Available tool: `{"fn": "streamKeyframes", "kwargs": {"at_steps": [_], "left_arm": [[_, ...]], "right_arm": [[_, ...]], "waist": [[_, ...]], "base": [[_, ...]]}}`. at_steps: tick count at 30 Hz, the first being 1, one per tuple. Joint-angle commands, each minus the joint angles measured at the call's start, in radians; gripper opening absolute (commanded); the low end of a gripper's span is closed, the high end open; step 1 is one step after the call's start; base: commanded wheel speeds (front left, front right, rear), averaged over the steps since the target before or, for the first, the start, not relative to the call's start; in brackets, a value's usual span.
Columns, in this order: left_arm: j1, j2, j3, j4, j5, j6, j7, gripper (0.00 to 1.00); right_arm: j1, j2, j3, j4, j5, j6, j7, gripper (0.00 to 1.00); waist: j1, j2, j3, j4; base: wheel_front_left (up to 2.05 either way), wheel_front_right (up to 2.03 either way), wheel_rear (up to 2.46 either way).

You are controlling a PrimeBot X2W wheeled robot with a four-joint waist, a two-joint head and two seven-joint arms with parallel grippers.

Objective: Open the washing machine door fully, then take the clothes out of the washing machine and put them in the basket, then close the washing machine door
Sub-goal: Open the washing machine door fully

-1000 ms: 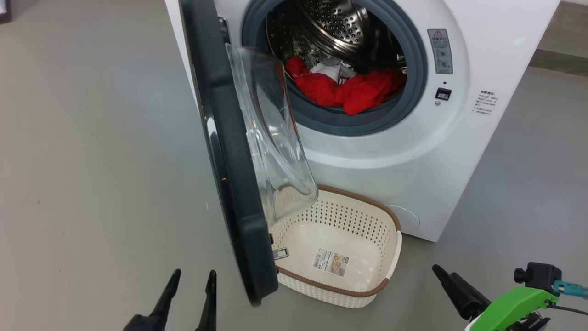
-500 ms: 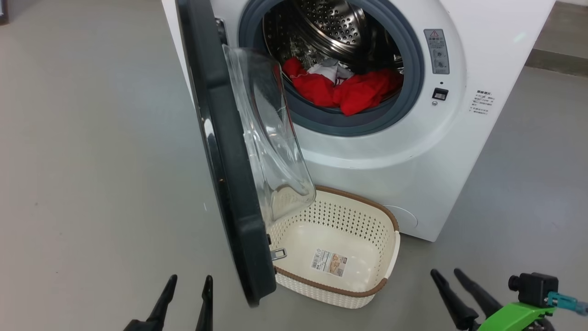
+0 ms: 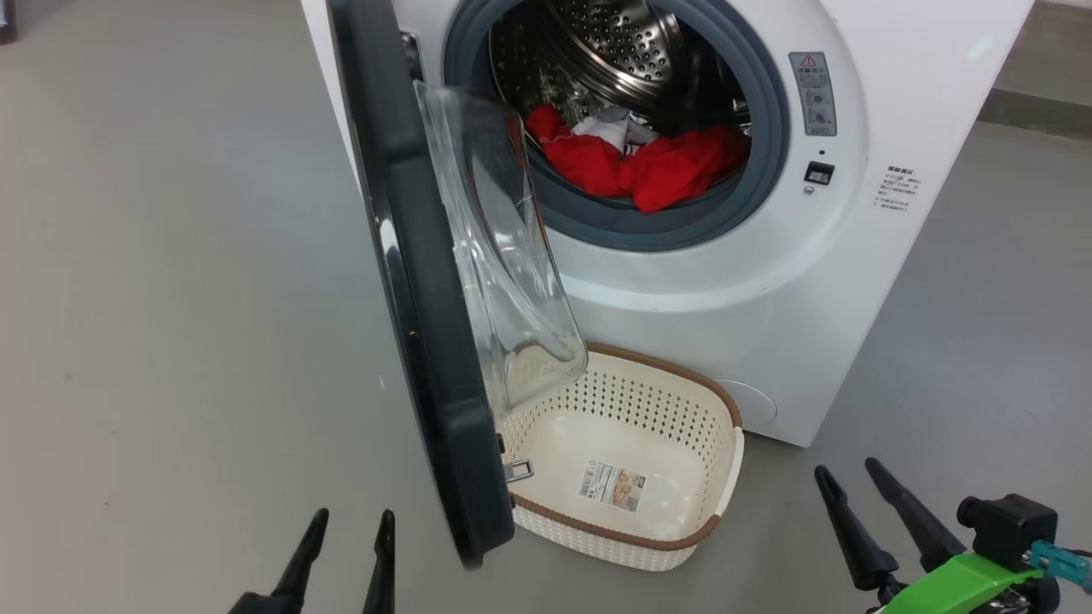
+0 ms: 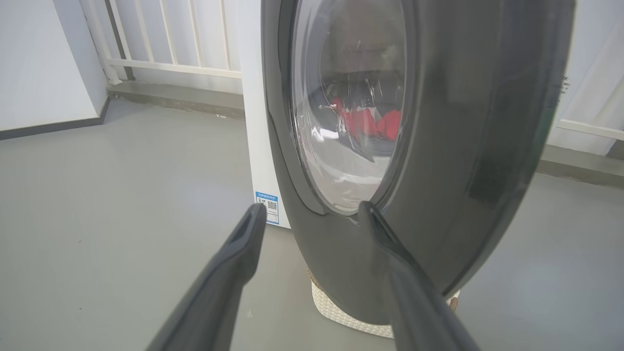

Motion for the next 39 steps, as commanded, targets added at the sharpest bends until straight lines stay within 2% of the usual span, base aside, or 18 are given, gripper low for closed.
{"fn": "streamKeyframes", "kwargs": {"at_steps": [1, 13, 23, 34, 36, 37, 38, 39], "left_arm": [[-0.019, 0.005, 0.033, -0.029, 0.011, -0.002, -0.009, 1.0], [-0.016, 0.005, 0.035, -0.047, 0.018, -0.003, -0.009, 1.0], [-0.012, 0.005, 0.03, -0.047, 0.015, -0.002, -0.009, 1.0], [-0.016, 0.005, 0.036, -0.054, 0.008, 0.001, -0.009, 1.0], [-0.019, 0.005, 0.044, -0.065, -0.007, 0.003, -0.009, 0.28], [-0.019, 0.005, 0.044, -0.065, -0.007, 0.003, -0.009, 0.28], [-0.023, 0.005, 0.052, -0.076, -0.02, 0.002, -0.009, 0.0], [-0.027, 0.005, 0.06, -0.09, -0.03, 0.003, -0.009, 0.0]], "right_arm": [[0.004, -0.01, -0.006, -0.032, -0.028, 0.006, -0.014, 1.0], [0.055, 0.047, -0.133, -0.131, -0.172, 0.006, -0.014, 1.0], [0.088, 0.055, -0.119, -0.071, -0.223, 0.006, -0.014, 1.0], [0.078, 0.055, -0.129, -0.065, -0.241, 0.006, -0.014, 1.0], [0.077, 0.056, -0.129, -0.067, -0.244, 0.006, -0.014, 1.0], [0.077, 0.056, -0.129, -0.067, -0.244, 0.006, -0.014, 1.0], [0.077, 0.057, -0.128, -0.068, -0.246, 0.006, -0.014, 1.0], [0.077, 0.058, -0.128, -0.069, -0.247, 0.006, -0.014, 1.0]], "waist": [[0.0, 0.0, 0.0, -0.001], [0.0, 0.0, -0.001, -0.003], [0.0, 0.0, -0.004, 0.001], [0.0, 0.0, 0.0, 0.0], [0.0, 0.0, 0.0, 0.001], [0.0, 0.0, 0.0, 0.001], [0.0, 0.0, -0.001, 0.001], [0.0, 0.0, -0.001, 0.002]], "base": [[0.0, 0.0, 0.0], [0.0, 0.0, 0.0], [0.0, 0.0, 0.0], [0.0, 0.0, 0.0], [0.0, 0.0, 0.0], [0.0, 0.0, 0.0], [0.0, 0.0, 0.0], [0.0, 0.0, 0.0]]}}
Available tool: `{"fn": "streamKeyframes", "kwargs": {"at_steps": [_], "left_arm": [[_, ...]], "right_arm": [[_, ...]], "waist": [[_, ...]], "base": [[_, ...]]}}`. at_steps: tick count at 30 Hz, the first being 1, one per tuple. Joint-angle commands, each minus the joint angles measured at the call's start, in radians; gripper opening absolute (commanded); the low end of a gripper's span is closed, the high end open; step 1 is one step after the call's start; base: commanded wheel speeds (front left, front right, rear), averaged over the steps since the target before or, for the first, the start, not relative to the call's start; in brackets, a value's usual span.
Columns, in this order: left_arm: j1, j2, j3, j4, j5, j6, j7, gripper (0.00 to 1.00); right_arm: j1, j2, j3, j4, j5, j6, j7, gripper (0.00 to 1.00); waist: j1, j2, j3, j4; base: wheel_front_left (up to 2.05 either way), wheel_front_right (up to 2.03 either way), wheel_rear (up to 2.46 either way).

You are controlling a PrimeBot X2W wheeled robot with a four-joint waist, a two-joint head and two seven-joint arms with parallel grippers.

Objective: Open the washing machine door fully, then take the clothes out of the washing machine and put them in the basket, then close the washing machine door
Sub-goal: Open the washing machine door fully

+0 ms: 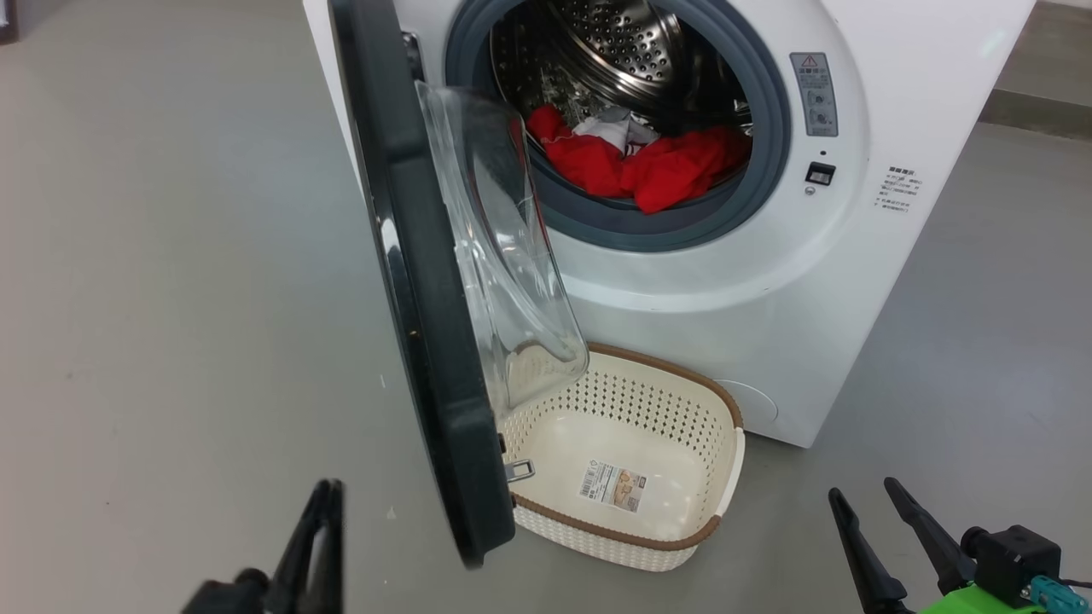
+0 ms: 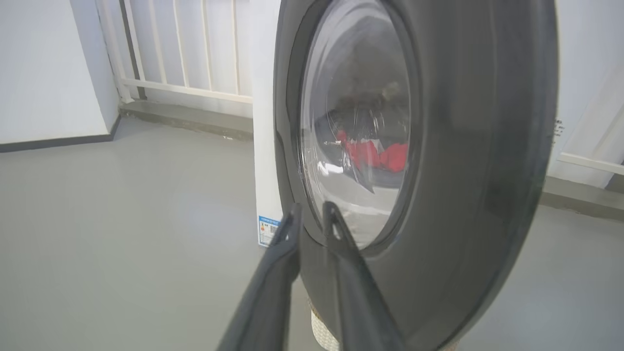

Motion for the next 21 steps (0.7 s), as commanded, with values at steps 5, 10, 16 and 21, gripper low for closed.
{"fn": "streamKeyframes", "kwargs": {"at_steps": [5, 10, 16, 21], "left_arm": [[-0.056, 0.005, 0.083, -0.154, -0.016, 0.016, -0.009, 0.0], [-0.099, 0.005, 0.066, -0.379, -0.015, 0.035, -0.009, 0.0], [-0.135, 0.005, -0.113, -0.561, 0.009, 0.036, -0.009, 0.0], [-0.125, 0.005, -0.283, -0.503, 0.007, 0.023, -0.009, 0.0]], "right_arm": [[-0.018, -0.016, 0.021, -0.025, -0.009, 0.006, -0.014, 1.0], [-0.021, -0.018, 0.021, -0.028, -0.009, 0.006, -0.014, 1.0], [-0.028, -0.019, 0.024, -0.033, -0.009, 0.006, -0.014, 1.0], [-0.036, -0.015, 0.031, -0.034, -0.008, 0.006, -0.014, 1.0]], "waist": [[0.0, 0.0, 0.0, -0.001], [0.0, 0.0, 0.004, -0.006], [0.0, 0.0, 0.011, -0.019], [0.0, 0.0, 0.015, -0.036]], "base": [[0.0, 0.0, 0.0], [0.0, 0.0, 0.0], [0.0, 0.0, 0.0], [0.0, 0.0, 0.0]]}}
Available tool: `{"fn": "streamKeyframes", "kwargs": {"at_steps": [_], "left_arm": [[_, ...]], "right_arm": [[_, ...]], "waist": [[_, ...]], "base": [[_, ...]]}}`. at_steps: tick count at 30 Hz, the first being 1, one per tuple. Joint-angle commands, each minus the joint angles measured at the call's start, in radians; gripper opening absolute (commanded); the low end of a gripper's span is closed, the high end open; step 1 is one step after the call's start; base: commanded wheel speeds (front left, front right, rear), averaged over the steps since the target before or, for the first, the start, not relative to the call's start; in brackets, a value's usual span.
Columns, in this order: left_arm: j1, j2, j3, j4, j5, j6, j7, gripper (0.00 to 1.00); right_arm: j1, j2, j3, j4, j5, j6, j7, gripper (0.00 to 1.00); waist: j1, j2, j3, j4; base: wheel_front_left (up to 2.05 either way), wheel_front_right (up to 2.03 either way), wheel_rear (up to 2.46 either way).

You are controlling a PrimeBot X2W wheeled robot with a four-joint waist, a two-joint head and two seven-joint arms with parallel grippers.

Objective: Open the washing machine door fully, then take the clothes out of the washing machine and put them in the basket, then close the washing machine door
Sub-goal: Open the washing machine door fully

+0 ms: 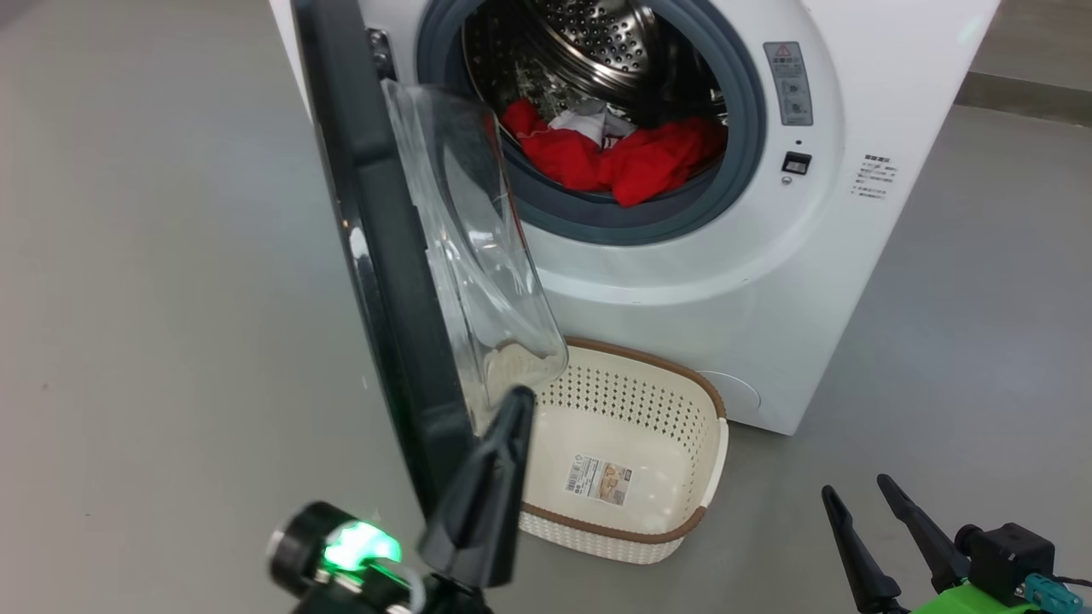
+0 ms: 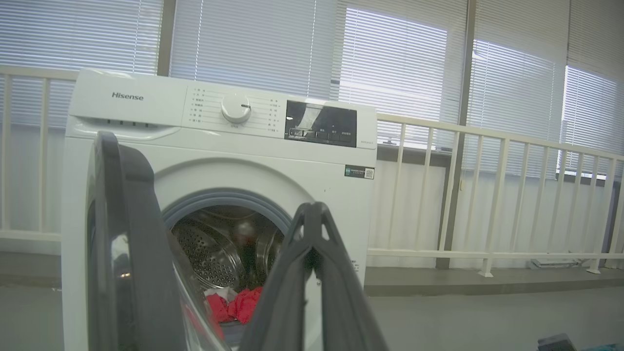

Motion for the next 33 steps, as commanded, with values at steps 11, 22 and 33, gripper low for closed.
{"fn": "streamKeyframes", "kwargs": {"at_steps": [11, 22, 33], "left_arm": [[-0.017, 0.005, -0.042, 0.374, -0.155, -0.026, -0.004, 0.0], [-0.037, 0.005, 0.024, 0.483, -0.179, -0.002, -0.004, 0.0], [-0.005, 0.005, 0.115, 0.484, -0.158, 0.009, -0.004, 0.0]], "right_arm": [[-0.051, -0.011, 0.037, -0.023, -0.002, 0.006, -0.014, 1.0], [-0.053, -0.01, 0.031, -0.027, -0.005, 0.006, -0.014, 1.0], [-0.054, -0.004, 0.03, -0.028, -0.006, 0.006, -0.014, 1.0]], "waist": [[0.0, -0.0001, 0.019, -0.042], [0.0, -0.0001, 0.03, -0.048], [0.0, -0.0001, 0.03, -0.026]], "base": [[0.0, 0.0, 0.0], [0.0, 0.0, 0.0], [0.0, 0.0, 0.0]]}}
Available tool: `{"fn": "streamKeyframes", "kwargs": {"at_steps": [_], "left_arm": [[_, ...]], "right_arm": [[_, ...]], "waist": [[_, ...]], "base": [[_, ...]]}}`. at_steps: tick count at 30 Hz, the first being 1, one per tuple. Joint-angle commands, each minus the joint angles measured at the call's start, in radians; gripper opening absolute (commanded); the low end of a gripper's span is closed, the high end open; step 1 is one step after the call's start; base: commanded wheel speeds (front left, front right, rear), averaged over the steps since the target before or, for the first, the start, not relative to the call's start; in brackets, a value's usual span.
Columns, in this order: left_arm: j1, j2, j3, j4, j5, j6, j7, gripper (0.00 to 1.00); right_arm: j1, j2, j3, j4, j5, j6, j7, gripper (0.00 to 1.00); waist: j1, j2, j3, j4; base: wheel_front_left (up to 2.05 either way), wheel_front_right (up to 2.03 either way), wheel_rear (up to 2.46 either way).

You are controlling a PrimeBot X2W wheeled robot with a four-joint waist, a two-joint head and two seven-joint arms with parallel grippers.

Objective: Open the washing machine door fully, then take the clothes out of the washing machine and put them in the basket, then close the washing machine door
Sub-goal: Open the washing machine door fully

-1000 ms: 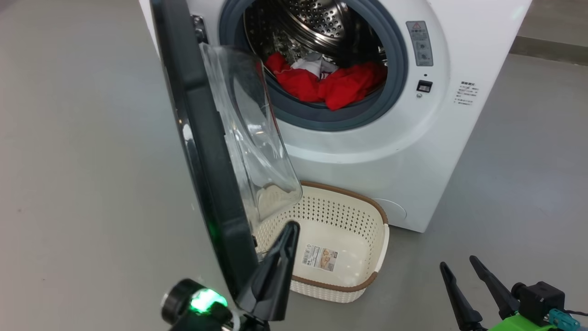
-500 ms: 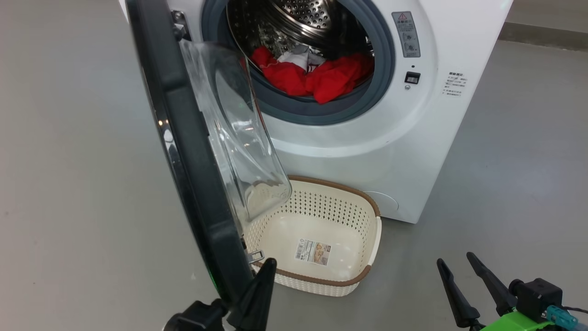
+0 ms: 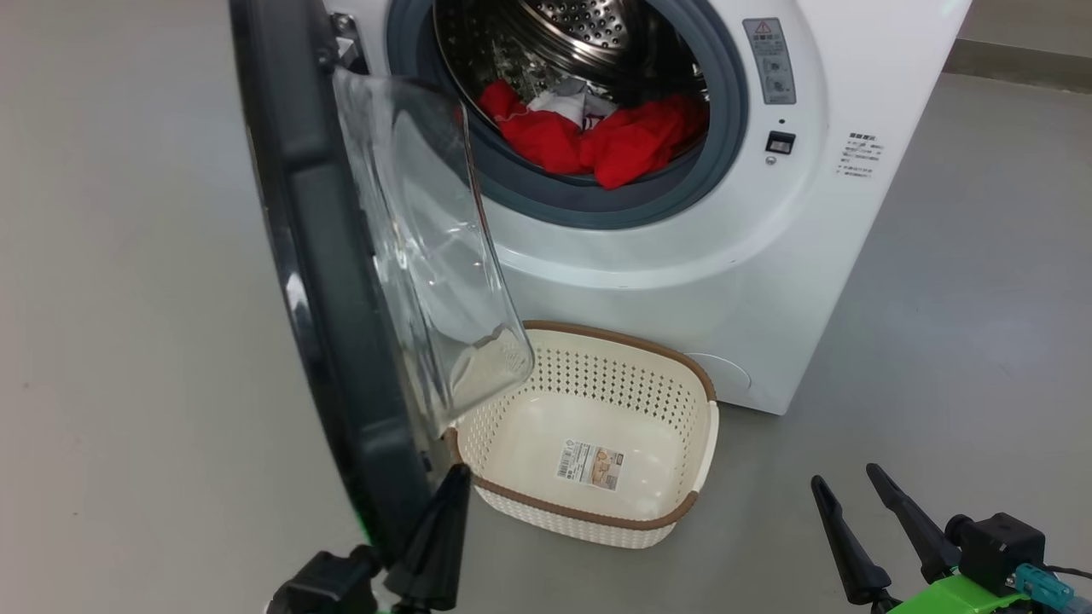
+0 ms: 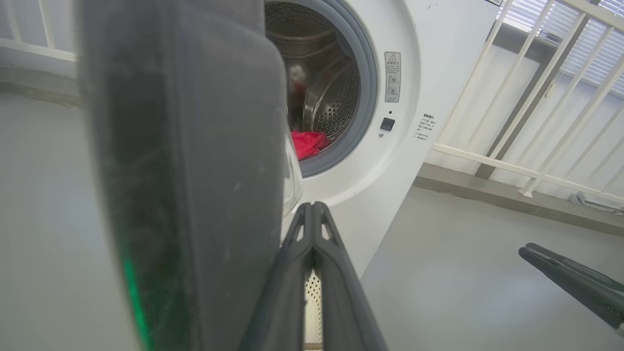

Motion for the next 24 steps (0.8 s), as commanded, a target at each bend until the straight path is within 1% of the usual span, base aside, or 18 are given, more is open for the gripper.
{"fn": "streamKeyframes", "kwargs": {"at_steps": [1, 8, 13, 16, 24], "left_arm": [[-0.007, 0.013, 0.071, -0.02, 0.008, 0.016, -0.005, 0.0], [0.036, 0.013, 0.16, -0.03, 0.037, 0.017, -0.005, 0.0], [0.061, 0.013, 0.251, -0.039, 0.056, 0.026, -0.005, 0.0], [0.068, 0.014, 0.311, -0.038, 0.064, 0.016, -0.005, 0.0], [0.04, 0.04, 0.445, 0.009, 0.087, 0.0, -0.005, 0.0]], "right_arm": [[-0.031, -0.011, 0.013, -0.026, -0.006, 0.006, -0.014, 1.0], [-0.029, -0.006, 0.016, -0.026, -0.005, 0.006, -0.014, 1.0], [-0.028, -0.004, 0.018, -0.026, -0.005, 0.006, -0.014, 1.0], [-0.028, -0.004, 0.018, -0.028, -0.005, 0.006, -0.014, 1.0], [-0.036, -0.01, 0.025, -0.027, -0.001, 0.006, -0.014, 1.0]], "waist": [[0.0, -0.0001, -0.001, 0.006], [0.0, -0.0001, -0.002, 0.025], [0.0, -0.0001, -0.001, 0.033], [0.0, -0.0001, 0.002, 0.034], [0.0, -0.0001, 0.013, 0.027]], "base": [[0.0, 0.0, 0.0], [0.0, 0.0, 0.0], [0.0, 0.0, 0.0], [0.0, 0.0, 0.0], [0.0, 0.0, 0.0]]}}
